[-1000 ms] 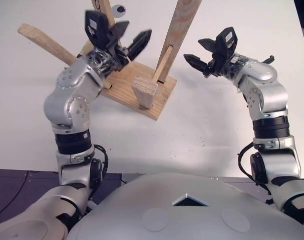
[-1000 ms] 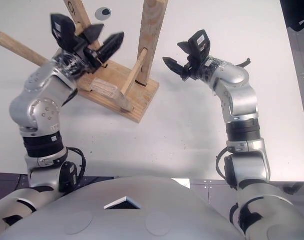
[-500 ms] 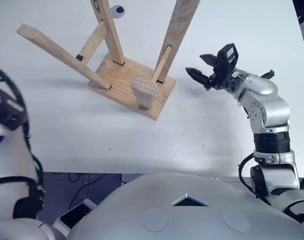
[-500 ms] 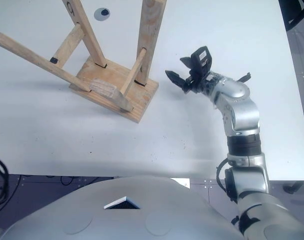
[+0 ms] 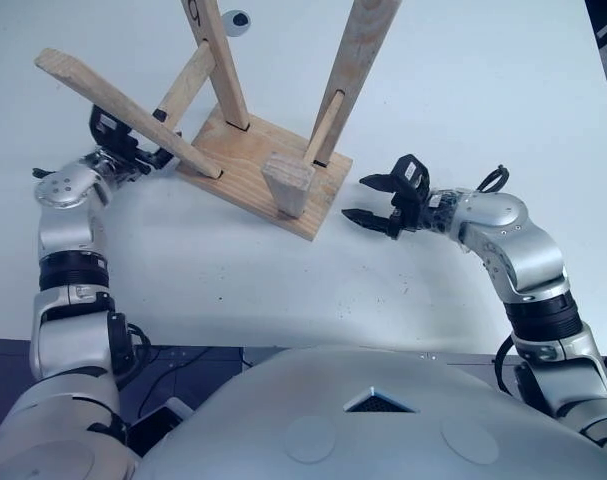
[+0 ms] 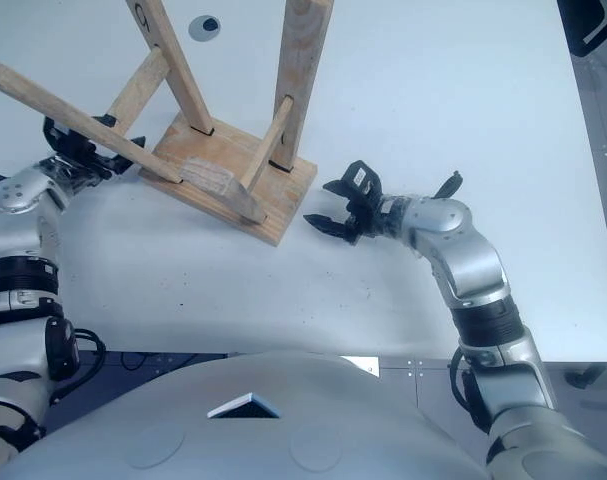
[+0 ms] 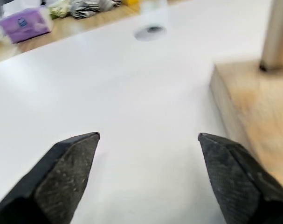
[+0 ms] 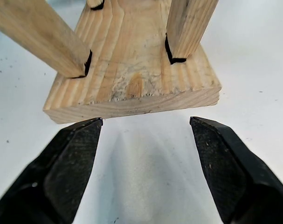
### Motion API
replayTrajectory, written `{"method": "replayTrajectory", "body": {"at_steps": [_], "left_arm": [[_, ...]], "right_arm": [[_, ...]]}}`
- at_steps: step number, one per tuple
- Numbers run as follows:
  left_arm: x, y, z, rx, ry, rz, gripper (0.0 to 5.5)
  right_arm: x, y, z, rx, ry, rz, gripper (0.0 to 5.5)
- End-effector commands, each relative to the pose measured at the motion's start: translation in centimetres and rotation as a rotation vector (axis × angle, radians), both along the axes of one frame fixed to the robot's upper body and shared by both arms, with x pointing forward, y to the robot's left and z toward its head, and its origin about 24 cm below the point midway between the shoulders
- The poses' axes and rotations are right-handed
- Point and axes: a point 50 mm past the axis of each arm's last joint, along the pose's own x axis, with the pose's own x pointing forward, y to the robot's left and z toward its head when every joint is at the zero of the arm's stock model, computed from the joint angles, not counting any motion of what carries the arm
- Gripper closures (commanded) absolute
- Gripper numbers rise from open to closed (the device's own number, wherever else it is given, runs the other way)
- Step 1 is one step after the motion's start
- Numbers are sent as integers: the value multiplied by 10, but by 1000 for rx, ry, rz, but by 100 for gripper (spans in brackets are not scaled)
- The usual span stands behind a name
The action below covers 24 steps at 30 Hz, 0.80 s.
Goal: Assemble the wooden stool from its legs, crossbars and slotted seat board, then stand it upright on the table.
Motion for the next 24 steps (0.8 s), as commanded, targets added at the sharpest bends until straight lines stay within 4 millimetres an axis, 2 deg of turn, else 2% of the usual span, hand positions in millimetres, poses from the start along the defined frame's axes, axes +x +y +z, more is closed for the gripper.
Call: {"method": "replayTrajectory", "body": {"at_steps": [1, 5, 7, 10, 13, 16, 18, 21, 24], "left_arm": [[-20, -6, -14, 164, 143, -188, 160], [-36, -25, -25, 167, 233, -299, 160], [-37, -41, -21, 121, 219, -337, 160], [-35, -58, -10, -40, 197, -299, 160], [-31, -52, 0, -55, 169, -240, 160], [-33, -30, 11, -30, 132, -205, 160], [-40, -23, 20, -37, 80, -267, 160], [-54, -35, 41, -231, 7, -425, 160], [-62, -46, 50, -316, 3, -558, 160]], "right_arm": [[7, -3, -8, -116, -34, -34, 205], [24, -12, -12, -177, -94, -119, 205], [35, -17, -7, -157, -122, -187, 205], [45, -26, 0, -125, -143, -242, 205], [48, -39, 8, -123, -157, -252, 205], [44, -53, 19, -108, -179, -209, 205], [38, -62, 25, -90, -181, -161, 205], [23, -73, 24, -74, -95, -55, 205], [3, -63, 26, -6, -46, 133, 205]]}}
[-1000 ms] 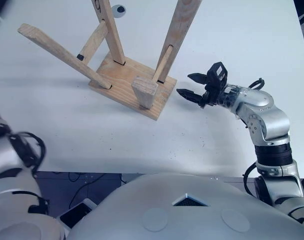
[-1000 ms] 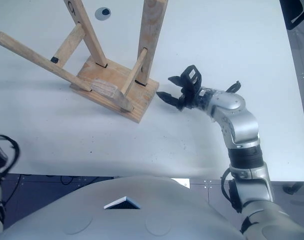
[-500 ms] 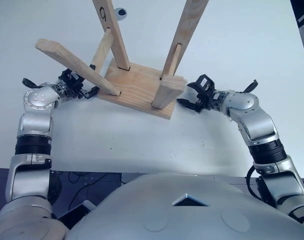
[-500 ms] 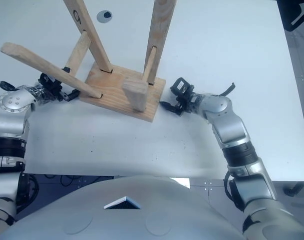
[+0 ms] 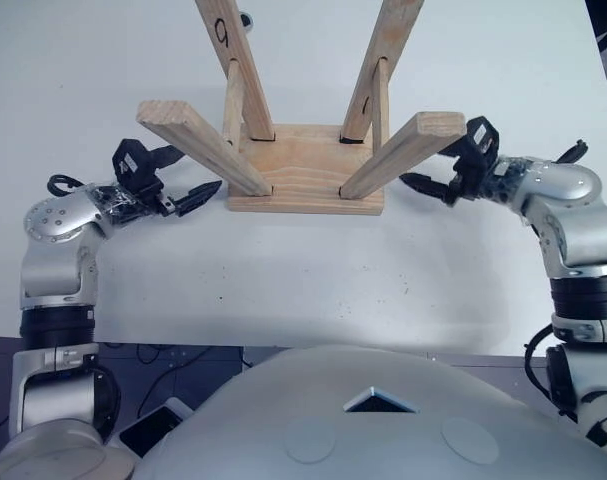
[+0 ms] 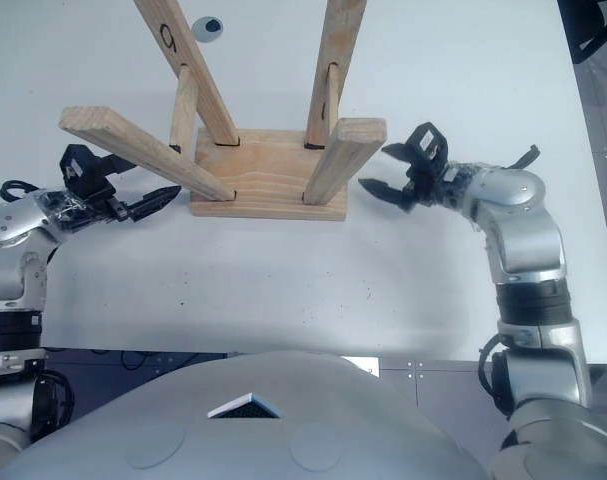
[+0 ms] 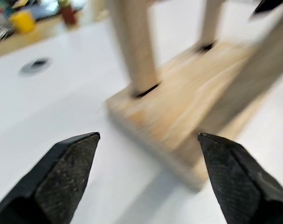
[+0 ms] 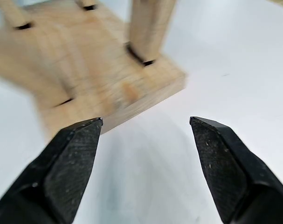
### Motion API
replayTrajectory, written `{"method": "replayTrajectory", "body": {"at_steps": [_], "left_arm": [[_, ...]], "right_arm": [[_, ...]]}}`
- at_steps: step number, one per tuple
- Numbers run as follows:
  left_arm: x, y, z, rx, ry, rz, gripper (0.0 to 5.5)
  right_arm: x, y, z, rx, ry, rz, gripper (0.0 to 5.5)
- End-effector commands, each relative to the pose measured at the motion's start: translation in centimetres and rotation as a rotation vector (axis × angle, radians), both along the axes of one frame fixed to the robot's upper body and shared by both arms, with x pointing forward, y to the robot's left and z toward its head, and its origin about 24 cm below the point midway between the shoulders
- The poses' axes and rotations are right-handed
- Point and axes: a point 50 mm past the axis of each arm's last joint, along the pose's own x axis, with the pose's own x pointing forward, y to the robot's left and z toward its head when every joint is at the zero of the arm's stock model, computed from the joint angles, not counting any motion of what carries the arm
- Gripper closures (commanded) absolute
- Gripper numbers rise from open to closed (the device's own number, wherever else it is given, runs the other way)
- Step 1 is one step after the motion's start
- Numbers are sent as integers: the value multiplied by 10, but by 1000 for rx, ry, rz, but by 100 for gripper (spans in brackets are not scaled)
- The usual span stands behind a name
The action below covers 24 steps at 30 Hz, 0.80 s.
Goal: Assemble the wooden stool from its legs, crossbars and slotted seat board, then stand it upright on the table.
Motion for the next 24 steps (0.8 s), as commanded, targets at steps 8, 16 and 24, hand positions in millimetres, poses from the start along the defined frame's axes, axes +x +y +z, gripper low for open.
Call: {"method": "replayTrajectory", "body": {"at_steps": [8, 16, 24], "left_arm": [[-1, -37, 21, -184, -7, -213, 222], [-2, -22, 17, -140, 33, -198, 342], [-19, -37, 42, -292, 213, -333, 413]], "right_arm": [[-11, 46, 20, 260, -68, 201, 268], [-8, 48, 21, 270, -71, 206, 402], [-20, 43, 38, 425, 149, 151, 411]]}}
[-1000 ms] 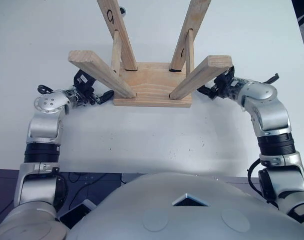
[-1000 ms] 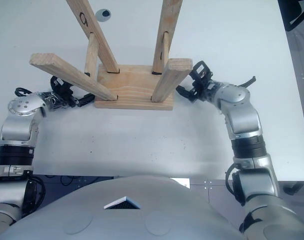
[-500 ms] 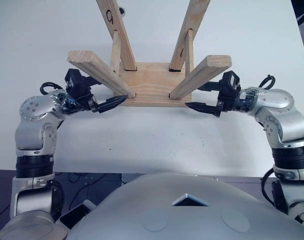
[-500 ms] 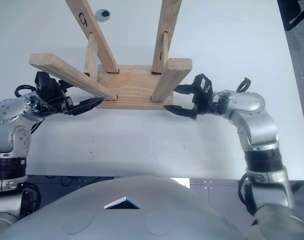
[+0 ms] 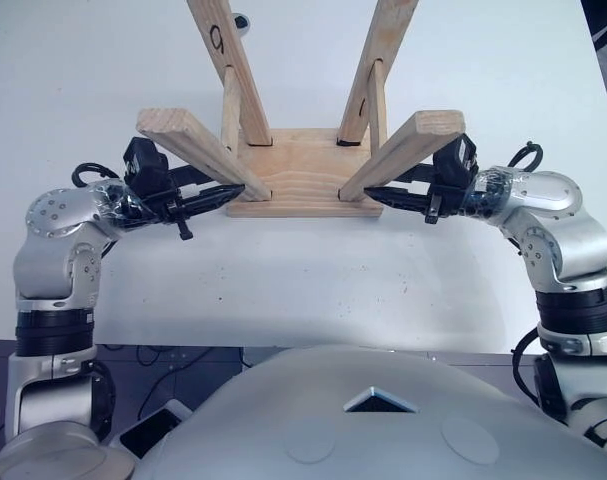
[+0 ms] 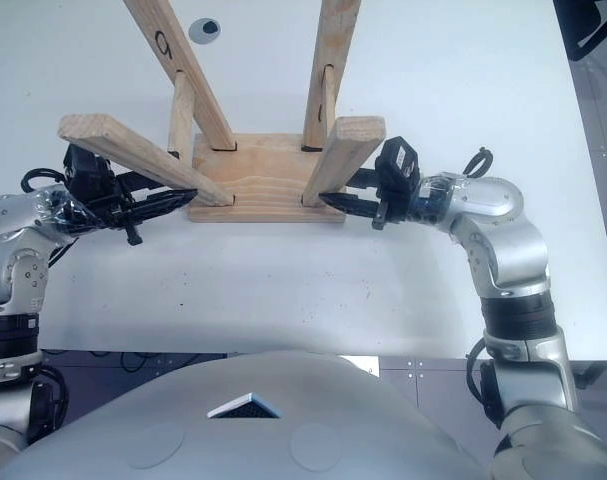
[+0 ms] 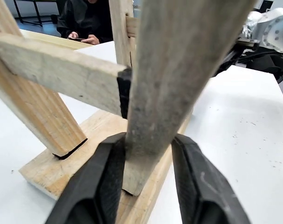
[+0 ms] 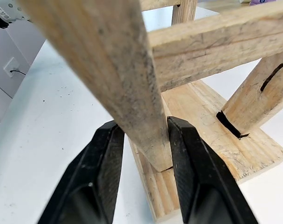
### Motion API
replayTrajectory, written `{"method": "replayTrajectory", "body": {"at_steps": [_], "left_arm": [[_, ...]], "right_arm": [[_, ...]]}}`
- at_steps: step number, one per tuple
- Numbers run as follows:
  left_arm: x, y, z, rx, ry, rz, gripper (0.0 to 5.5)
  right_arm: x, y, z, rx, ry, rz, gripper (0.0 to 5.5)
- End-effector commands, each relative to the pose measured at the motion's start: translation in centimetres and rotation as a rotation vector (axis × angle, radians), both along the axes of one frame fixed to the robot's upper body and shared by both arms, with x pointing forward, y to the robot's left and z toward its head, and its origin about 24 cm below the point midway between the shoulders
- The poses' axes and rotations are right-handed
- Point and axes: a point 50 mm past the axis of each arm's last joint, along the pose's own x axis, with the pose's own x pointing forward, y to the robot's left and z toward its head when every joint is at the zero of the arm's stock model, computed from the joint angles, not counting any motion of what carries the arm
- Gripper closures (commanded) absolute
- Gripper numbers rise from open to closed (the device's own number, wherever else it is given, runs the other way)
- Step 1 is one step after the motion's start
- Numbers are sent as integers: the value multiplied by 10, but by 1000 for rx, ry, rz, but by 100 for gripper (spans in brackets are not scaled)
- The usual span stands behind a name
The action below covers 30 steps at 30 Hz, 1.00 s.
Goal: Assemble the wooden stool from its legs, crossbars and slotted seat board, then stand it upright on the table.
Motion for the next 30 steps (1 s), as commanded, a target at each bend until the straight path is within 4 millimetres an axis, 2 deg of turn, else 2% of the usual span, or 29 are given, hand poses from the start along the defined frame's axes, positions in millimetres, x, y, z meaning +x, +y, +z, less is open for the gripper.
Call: {"method": "replayTrajectory", "body": {"at_steps": [1, 3, 5, 7, 9, 12, 14, 17, 19, 20, 24, 28, 30], "left_arm": [[-15, -10, 24, -134, 201, -181, 418], [-13, -5, 42, -183, 347, -268, 424], [-7, 2, 52, -214, 510, -311, 436], [1, 11, 45, -171, 623, -303, 443], [24, 22, 38, -155, 680, -194, 450], [50, 30, 38, -211, 730, -128, 451], [63, 31, 30, -201, 769, -99, 451], [68, 26, 19, -162, 826, -118, 451], [71, 24, 8, -90, 801, -108, 451], [74, 25, 6, -76, 789, -98, 413], [83, 32, 8, -86, 767, -49, 334], [81, 39, 7, -95, 774, -28, 281], [74, 41, 8, -119, 786, -43, 246]], "right_arm": [[-10, -2, 19, 142, 263, -5, 411], [-18, -6, 30, 213, 490, 44, 411], [-14, -11, 35, 213, 685, 58, 411], [-4, -12, 33, 169, 813, 32, 412], [1, -13, 27, 105, 909, 18, 413], [4, -15, 24, 69, 983, -4, 431], [7, -15, 25, 55, 1004, -16, 469], [23, -17, 21, 44, 1011, -129, 509], [32, -19, 19, 46, 1007, -191, 509], [35, -19, 20, 52, 1002, -210, 491], [43, -19, 26, 104, 987, -220, 414], [44, -23, 29, 131, 971, -229, 350], [39, -27, 26, 120, 971, -230, 310]]}}
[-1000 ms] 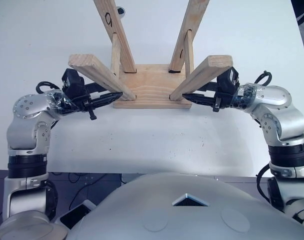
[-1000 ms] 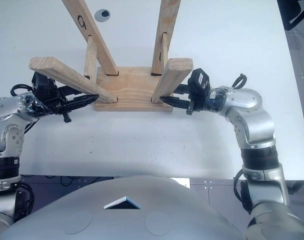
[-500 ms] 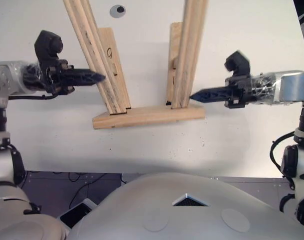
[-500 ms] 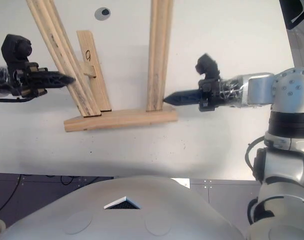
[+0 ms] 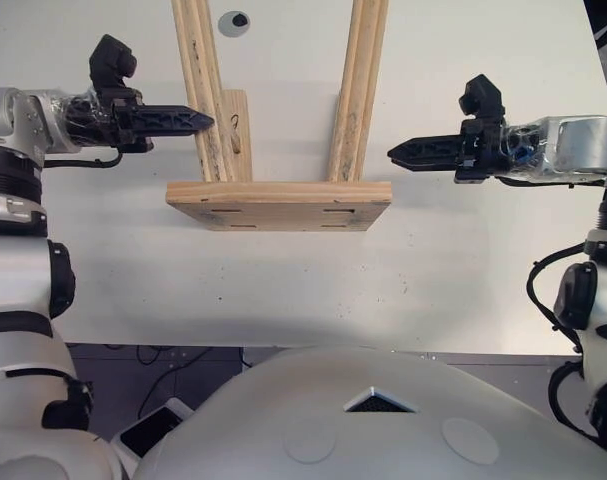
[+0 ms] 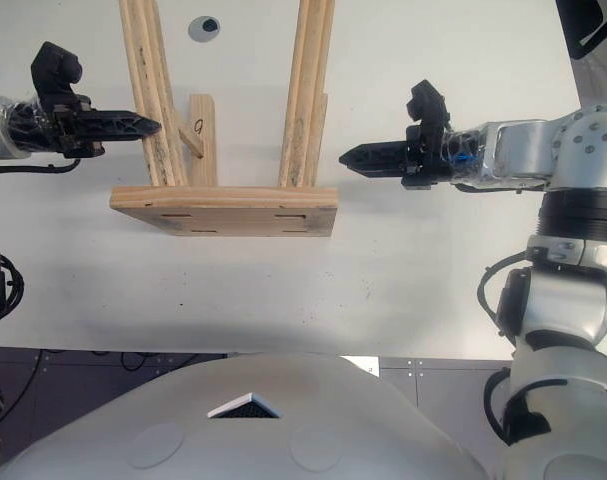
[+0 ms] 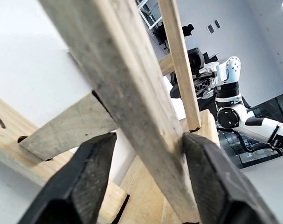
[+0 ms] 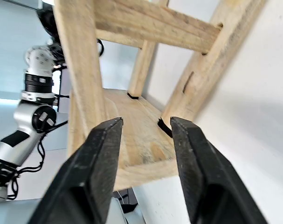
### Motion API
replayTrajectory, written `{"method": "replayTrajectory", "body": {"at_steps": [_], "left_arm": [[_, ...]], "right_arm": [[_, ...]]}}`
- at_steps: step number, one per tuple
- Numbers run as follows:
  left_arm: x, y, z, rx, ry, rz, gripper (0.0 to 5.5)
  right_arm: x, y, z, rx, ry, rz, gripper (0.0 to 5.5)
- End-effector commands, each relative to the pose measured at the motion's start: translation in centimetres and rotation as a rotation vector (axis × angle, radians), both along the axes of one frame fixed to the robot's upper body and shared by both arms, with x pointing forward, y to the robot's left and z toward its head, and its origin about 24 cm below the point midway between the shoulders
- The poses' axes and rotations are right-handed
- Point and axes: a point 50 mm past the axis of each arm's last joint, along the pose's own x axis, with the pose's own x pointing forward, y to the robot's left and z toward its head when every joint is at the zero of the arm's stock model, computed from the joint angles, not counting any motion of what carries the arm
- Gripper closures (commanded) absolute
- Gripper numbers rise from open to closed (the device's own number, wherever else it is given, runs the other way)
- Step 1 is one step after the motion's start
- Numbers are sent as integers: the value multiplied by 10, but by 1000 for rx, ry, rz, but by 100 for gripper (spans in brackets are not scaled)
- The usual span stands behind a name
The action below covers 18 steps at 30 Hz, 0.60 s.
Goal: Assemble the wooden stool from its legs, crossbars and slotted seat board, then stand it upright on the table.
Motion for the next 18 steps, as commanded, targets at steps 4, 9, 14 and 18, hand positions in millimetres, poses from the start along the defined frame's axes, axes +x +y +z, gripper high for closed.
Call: {"method": "replayTrajectory", "body": {"at_steps": [4, 9, 14, 18], "left_arm": [[-17, 14, -1, -46, 68, 45, 181], [-36, 49, 5, -43, 22, 162, 109], [-74, 63, -9, 159, -169, 87, 109], [-95, 66, -31, 387, -388, -24, 109]], "right_arm": [[-15, -11, -9, -10, -19, -6, 239], [-42, -18, -27, -67, -223, 82, 196], [-60, -28, -37, -144, -604, 265, 196], [-75, -21, -56, -198, -845, 384, 196]]}}
